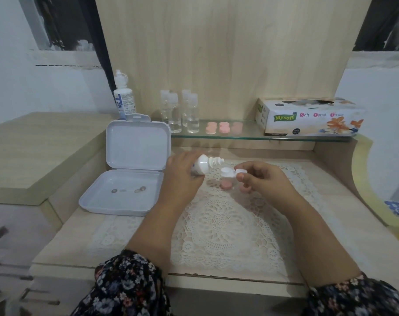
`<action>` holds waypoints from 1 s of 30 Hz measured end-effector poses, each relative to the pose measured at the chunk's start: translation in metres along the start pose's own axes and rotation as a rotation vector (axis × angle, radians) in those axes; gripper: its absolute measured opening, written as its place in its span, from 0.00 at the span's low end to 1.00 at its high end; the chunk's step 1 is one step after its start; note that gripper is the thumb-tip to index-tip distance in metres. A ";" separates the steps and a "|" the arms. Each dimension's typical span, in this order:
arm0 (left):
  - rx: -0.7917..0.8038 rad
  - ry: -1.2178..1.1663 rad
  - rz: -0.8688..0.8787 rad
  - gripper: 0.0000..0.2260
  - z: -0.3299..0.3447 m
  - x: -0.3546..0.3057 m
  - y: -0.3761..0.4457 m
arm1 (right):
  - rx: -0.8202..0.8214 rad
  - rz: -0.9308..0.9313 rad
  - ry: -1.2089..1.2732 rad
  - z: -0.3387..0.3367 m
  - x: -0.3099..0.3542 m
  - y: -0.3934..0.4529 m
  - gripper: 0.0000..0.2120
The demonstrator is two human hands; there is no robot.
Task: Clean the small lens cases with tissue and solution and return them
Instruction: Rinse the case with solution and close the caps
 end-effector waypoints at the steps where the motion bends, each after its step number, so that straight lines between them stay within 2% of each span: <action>1: -0.013 0.028 0.018 0.23 -0.001 0.001 0.000 | 0.006 0.002 0.002 0.001 0.000 0.000 0.06; 5: -0.051 0.098 0.034 0.23 -0.004 0.000 0.001 | 0.020 0.014 0.000 0.003 0.000 0.001 0.07; 13: -0.161 0.220 0.212 0.25 -0.009 -0.010 0.001 | 0.039 0.014 0.025 0.004 -0.002 0.003 0.08; 22: -0.213 0.311 0.207 0.27 -0.013 -0.013 0.000 | 0.065 0.030 0.057 0.006 -0.003 0.005 0.08; 30: -0.242 0.297 0.225 0.26 -0.014 -0.014 0.000 | 0.070 0.039 0.053 0.007 -0.003 0.005 0.07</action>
Point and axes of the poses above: each hand's wrist, its own y-axis towards the middle knuckle, its own z-axis out of the palm, x = y × z, the point moved 3 cm from there along y, towards the middle knuckle, and after that the axes turned 7 degrees about -x, right-handed, at the moved point
